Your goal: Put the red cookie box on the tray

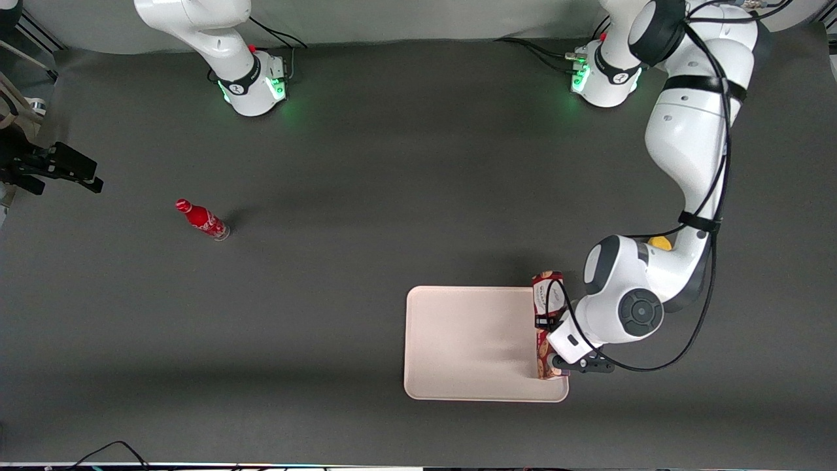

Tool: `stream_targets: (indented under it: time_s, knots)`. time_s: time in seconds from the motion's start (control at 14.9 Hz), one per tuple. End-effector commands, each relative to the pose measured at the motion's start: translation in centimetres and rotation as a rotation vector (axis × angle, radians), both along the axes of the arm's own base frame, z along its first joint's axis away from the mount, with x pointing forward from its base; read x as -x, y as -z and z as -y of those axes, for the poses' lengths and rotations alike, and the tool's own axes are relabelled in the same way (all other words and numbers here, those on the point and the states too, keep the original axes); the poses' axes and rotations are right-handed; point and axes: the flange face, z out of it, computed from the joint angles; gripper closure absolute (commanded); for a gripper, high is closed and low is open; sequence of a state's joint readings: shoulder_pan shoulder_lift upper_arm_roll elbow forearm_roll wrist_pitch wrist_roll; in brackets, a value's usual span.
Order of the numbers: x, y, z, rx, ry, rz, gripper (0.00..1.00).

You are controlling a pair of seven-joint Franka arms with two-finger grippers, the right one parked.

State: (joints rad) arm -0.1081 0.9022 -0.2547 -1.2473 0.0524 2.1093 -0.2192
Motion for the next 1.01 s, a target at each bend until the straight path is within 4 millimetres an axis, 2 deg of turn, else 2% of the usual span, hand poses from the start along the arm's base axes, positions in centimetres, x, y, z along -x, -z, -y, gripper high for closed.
stream_targets:
  time_s: [0.0,0.07,0.27,0.4,0.54,0.61,0.81,0.94]
  knots:
    - [-1.2,-0.7,0.2,-0.023,0.001,0.038,0.76]
    - [-1.2,-1.0,0.1,-0.048,0.009,0.051,0.02]
    - [-1.2,-1.8,-0.2,-0.07,-0.021,0.045,0.0]
    - [-0.8,-4.8,-1.2,-0.093,-0.022,0.006,0.0]
    - [0.1,-9.2,-2.6,-0.137,-0.018,-0.069,0.0]
    - [0.7,-12.2,-3.5,-0.16,-0.02,-0.108,0.0]
    - [3.4,-22.4,-8.7,-0.192,0.023,-0.176,0.0]
    - [6.0,-28.7,-13.4,-0.174,0.043,-0.198,0.0]
